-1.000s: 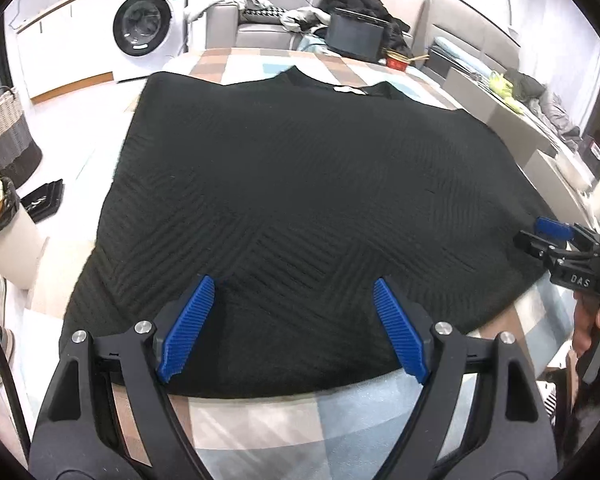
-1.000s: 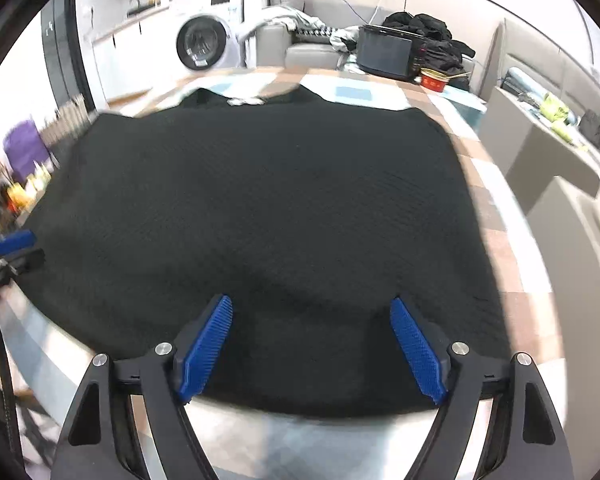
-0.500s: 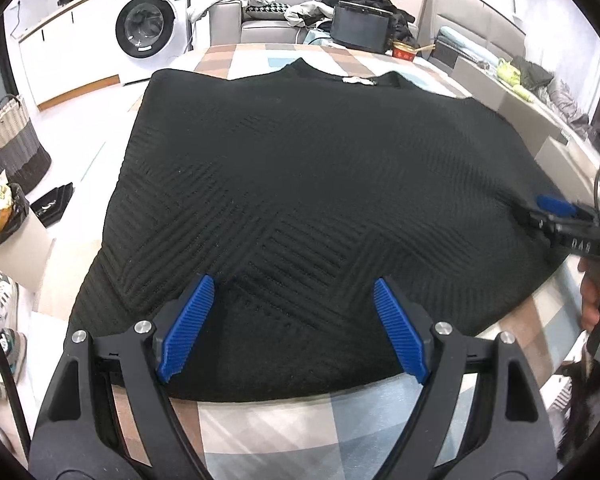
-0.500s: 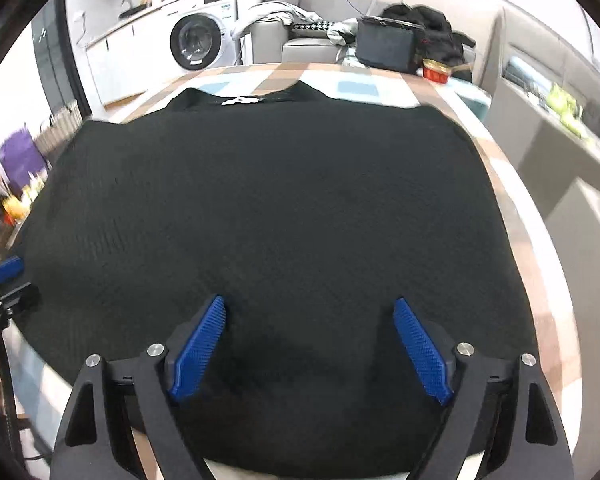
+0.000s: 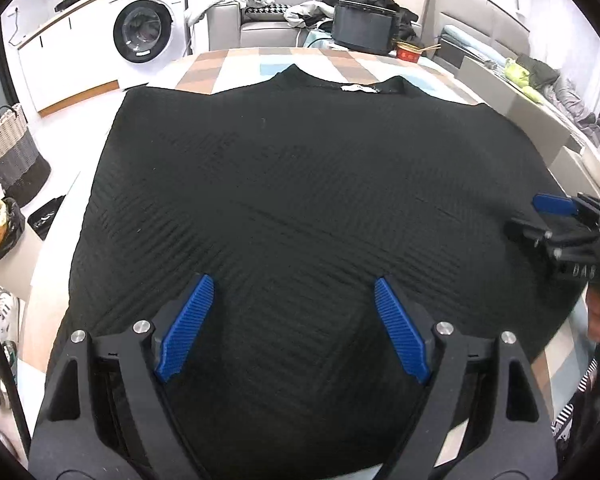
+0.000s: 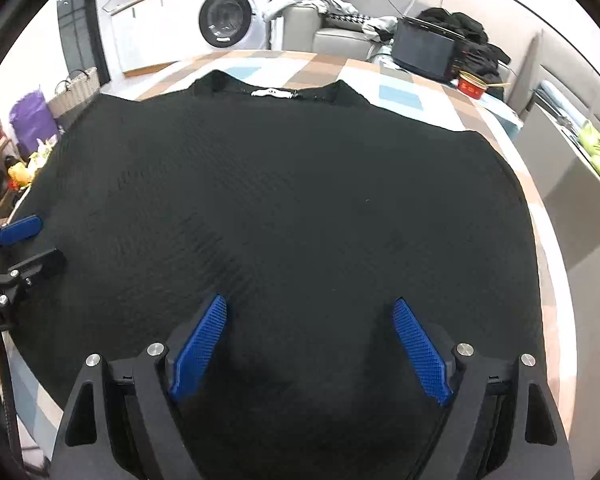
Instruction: Fold small clothes
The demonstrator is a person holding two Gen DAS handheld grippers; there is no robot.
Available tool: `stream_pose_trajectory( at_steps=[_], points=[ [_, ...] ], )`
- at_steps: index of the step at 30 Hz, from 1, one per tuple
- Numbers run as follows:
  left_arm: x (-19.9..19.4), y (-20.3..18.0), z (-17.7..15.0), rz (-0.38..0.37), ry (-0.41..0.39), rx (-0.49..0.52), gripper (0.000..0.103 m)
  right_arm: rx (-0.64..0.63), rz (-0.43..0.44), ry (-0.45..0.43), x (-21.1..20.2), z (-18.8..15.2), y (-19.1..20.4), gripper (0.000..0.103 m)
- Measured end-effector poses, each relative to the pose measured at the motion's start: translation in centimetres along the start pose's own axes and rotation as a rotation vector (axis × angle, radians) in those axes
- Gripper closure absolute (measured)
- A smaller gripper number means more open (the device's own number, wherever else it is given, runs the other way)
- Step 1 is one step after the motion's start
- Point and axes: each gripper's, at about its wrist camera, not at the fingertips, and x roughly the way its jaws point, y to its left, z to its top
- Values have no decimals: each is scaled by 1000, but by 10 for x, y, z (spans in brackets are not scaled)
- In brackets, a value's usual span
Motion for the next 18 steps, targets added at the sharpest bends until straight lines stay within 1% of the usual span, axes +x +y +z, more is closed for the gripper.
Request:
stream_pose_trajectory(
  at_steps=[1, 3, 5, 7, 9, 10, 13, 15, 18],
  points=[
    [-2, 4, -1, -3, 5, -8, 22, 13, -2, 10, -1, -3, -11, 16],
    [-5, 9, -3, 5, 18, 0, 22, 56, 54, 8, -6, -7, -29, 15],
    [-8, 13, -3, 10, 25, -2, 22, 75, 57, 16, -11, -9, -38, 15],
    [-12, 16, 1, -8, 15, -36, 22, 62, 17, 8, -17, -7, -36, 15],
    [-10, 16, 8, -38, 8, -63, 22, 27, 21, -23, -21, 1, -27, 15],
    [-4, 15, 13, -42, 19, -77, 22, 26, 19, -27, -20, 5, -24, 15],
    [10, 12, 25, -32, 25, -104, 22, 17, 15, -13, -6, 18, -17, 15],
    [20, 13, 28, -5, 55, -96, 22, 8, 22, -13, 0, 21, -17, 15],
    [22, 16, 26, 17, 43, -76, 22, 3, 11, 16, 10, 21, -23, 15]
  ],
)
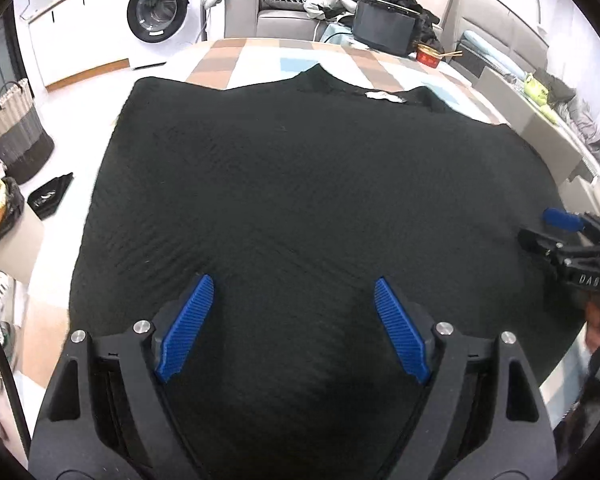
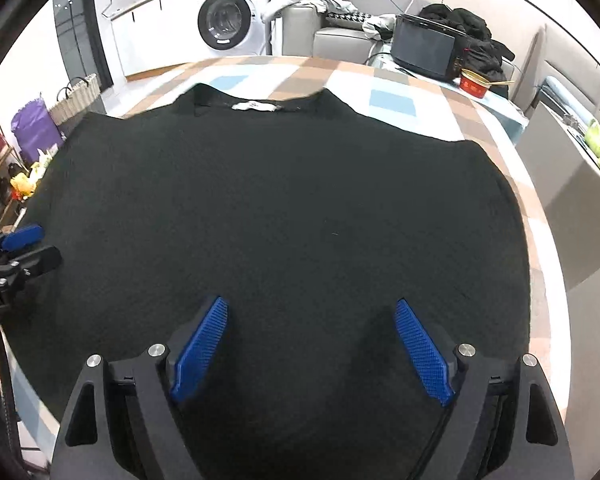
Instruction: Fold small clothes
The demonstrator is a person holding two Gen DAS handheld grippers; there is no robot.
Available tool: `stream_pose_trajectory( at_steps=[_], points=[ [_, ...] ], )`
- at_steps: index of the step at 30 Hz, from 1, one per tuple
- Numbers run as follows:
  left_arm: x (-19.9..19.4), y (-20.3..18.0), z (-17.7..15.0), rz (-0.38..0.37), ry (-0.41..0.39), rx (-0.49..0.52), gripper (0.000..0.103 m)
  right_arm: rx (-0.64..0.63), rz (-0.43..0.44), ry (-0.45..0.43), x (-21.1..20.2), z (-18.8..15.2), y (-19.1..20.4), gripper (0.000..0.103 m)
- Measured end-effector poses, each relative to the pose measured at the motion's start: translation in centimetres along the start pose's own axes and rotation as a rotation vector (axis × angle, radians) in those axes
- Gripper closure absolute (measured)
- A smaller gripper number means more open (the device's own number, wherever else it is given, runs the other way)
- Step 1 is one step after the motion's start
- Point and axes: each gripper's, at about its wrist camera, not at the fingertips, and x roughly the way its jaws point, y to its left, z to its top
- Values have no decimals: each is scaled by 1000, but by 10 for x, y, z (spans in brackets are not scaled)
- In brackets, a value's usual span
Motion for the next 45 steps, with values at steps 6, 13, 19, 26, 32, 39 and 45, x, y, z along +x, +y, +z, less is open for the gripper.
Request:
stream_pose_trajectory(
  at_steps=[6, 13, 19, 26, 32, 39, 45],
  points=[
    [-8, 0, -3, 29, -10, 25, 22, 59, -65, 24, -6, -5, -36, 15],
    [22, -32, 36, -49, 4, 54, 22, -9, -1, 19, 7, 22, -10, 15],
    [42, -39, 47, 22, 41, 110, 21, -55, 22, 37, 26, 34, 3, 15],
    [10, 16, 13, 74, 28, 17, 18, 33, -92, 20, 8, 10, -41, 14],
    [-27, 36, -29, 143, 9, -32, 18, 92, -117, 0, -17, -13, -44, 14],
    [-53, 45, -71, 190, -8, -5, 18, 49, -58, -12, -27, -35, -14, 14],
    [-80, 54, -79, 148, -34, -65, 18, 56, -71, -10, -33, -49, -16, 14]
  ],
)
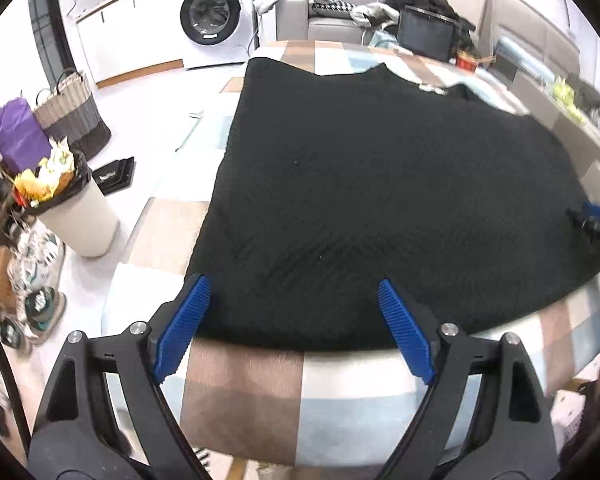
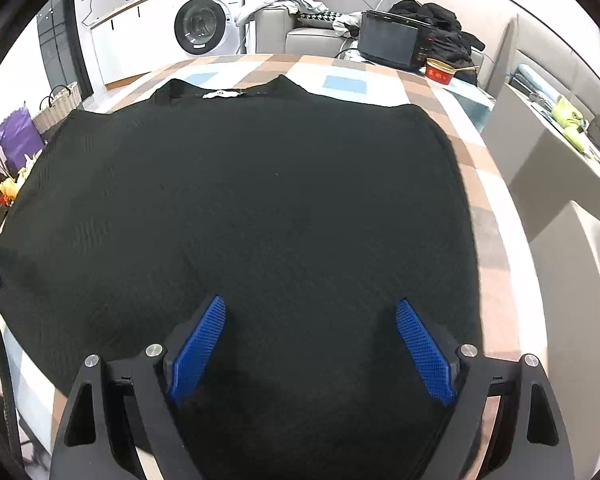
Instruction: Fold small clothes
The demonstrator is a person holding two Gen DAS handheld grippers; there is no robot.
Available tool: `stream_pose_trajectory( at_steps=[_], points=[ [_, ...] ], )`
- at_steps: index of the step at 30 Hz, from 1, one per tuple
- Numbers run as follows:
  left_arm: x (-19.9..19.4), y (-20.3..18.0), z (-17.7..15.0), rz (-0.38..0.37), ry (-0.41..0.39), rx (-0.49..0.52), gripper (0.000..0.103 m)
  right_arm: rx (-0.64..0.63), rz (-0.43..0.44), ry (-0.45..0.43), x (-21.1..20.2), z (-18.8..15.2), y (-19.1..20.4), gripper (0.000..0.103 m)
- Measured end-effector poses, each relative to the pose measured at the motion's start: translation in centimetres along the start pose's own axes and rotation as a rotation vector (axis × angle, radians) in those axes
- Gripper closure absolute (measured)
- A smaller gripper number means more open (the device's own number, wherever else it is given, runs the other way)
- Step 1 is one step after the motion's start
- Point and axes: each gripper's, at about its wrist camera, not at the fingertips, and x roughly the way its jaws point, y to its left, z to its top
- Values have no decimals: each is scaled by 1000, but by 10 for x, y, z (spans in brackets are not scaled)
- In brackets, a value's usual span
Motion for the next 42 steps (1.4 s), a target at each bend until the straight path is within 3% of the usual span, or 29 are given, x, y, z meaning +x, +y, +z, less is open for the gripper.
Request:
stream_pose_trajectory(
  at_steps=[4, 8, 12, 17, 24, 28, 31, 36, 42],
  points=[
    [-17, 20, -12, -43, 9, -144, 19, 25, -7, -8, -10, -11, -4, 14],
    [-29, 39, -17, -96, 9, -276, 27, 45, 4, -16, -16, -15, -5, 14],
    [-34, 55, -25, -192, 40, -410, 30, 55, 25, -38, -24, -18, -3, 14],
    [-21, 56, -32, -205, 76, -487, 30, 68, 52, -63, -32, -20, 2, 14],
    [-10, 35, -20, -148, -37, -445, 31, 43, 101, -73, -33, -18, 19, 14],
    [4, 24, -12, -122, -83, -460, 72, 22, 125, -82, -33, -14, 29, 14],
    [14, 25, -5, -151, -109, -501, 84, 15, 133, -88, -33, -9, 33, 14],
    [3, 40, 6, -158, -185, -516, 92, 16, 128, -91, -32, -6, 34, 14],
    [-5, 41, 16, -138, -221, -472, 93, 47, 118, -75, -25, -7, 24, 14]
  ],
)
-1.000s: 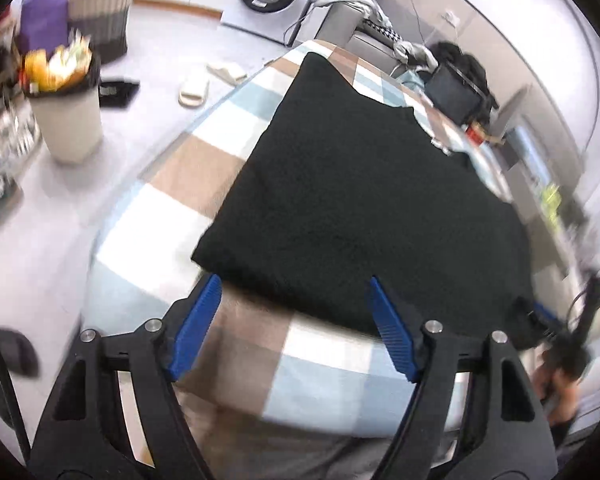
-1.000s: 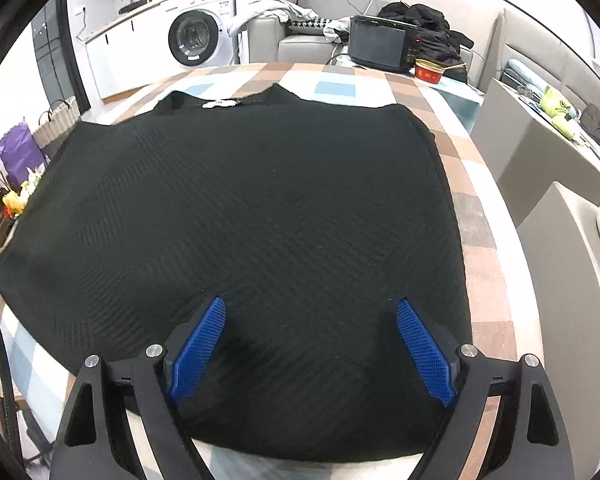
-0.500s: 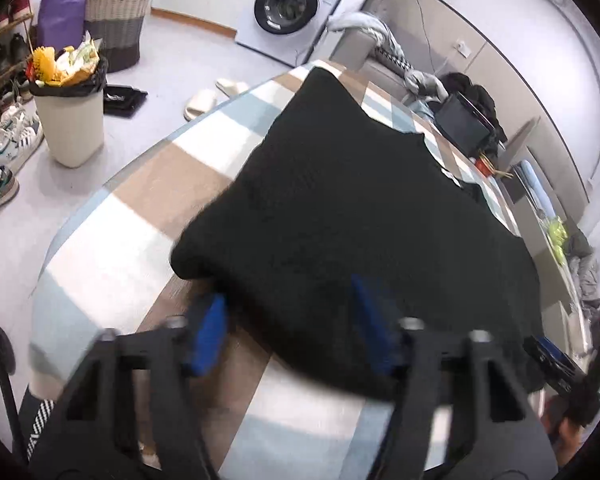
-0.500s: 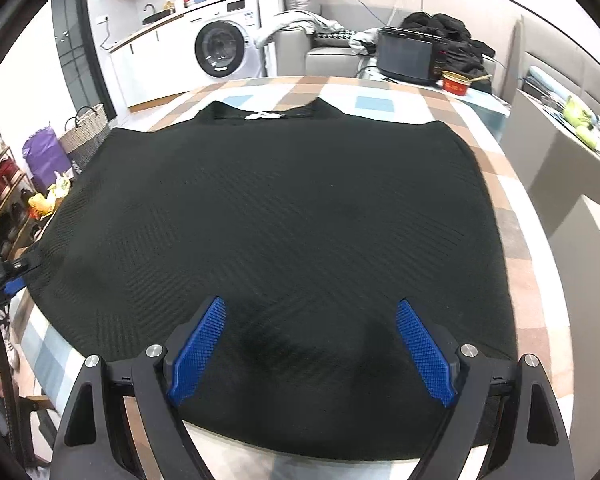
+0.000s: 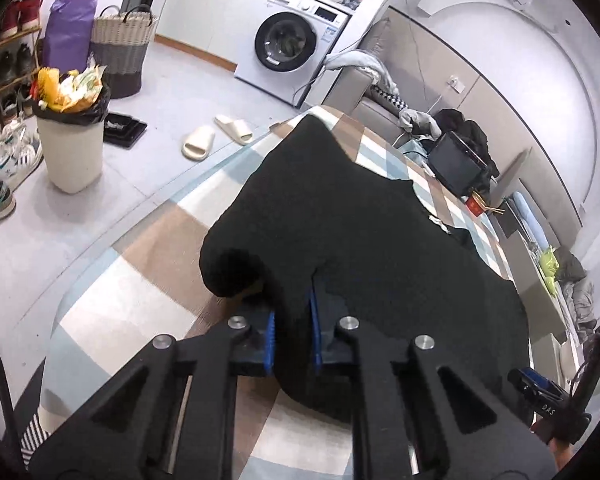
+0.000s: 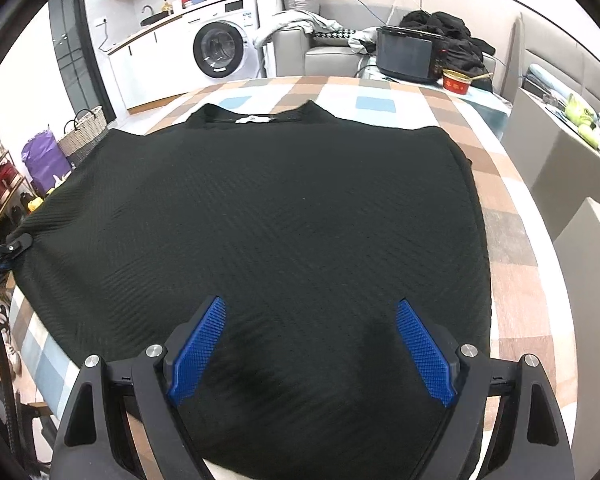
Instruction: Fold small clothes
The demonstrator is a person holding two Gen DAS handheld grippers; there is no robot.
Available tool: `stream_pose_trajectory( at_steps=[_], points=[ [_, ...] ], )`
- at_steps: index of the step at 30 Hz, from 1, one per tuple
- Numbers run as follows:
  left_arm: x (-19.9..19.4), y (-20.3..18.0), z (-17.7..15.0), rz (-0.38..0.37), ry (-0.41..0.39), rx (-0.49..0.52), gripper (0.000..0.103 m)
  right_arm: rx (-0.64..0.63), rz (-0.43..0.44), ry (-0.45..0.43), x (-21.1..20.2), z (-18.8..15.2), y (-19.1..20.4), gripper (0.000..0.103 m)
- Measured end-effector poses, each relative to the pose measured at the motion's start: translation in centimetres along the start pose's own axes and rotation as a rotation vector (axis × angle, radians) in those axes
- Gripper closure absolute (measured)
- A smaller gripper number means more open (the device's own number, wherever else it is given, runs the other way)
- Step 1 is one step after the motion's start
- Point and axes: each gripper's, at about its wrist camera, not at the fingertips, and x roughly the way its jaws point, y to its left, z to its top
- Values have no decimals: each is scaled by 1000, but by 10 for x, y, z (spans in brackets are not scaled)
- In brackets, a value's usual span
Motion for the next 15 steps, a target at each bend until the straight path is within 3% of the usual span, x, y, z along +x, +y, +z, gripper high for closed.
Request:
stream_pose_trajectory(
  at_steps=[5, 8, 12, 15],
  points=[
    [-14, -37, 16, -27, -82, 103, 94, 15, -4, 9, 2, -1, -6, 14],
    [-25, -84, 24, -66, -145, 226, 95, 23, -13, 1, -1, -1, -12, 14],
    [-25, -156, 23, -193, -161, 379, 96, 33, -25, -10, -9, -2, -21, 14],
    [-18, -217, 1, -325, -117, 497, 96, 49, -47, -23, -18, -2, -34, 14]
  ],
)
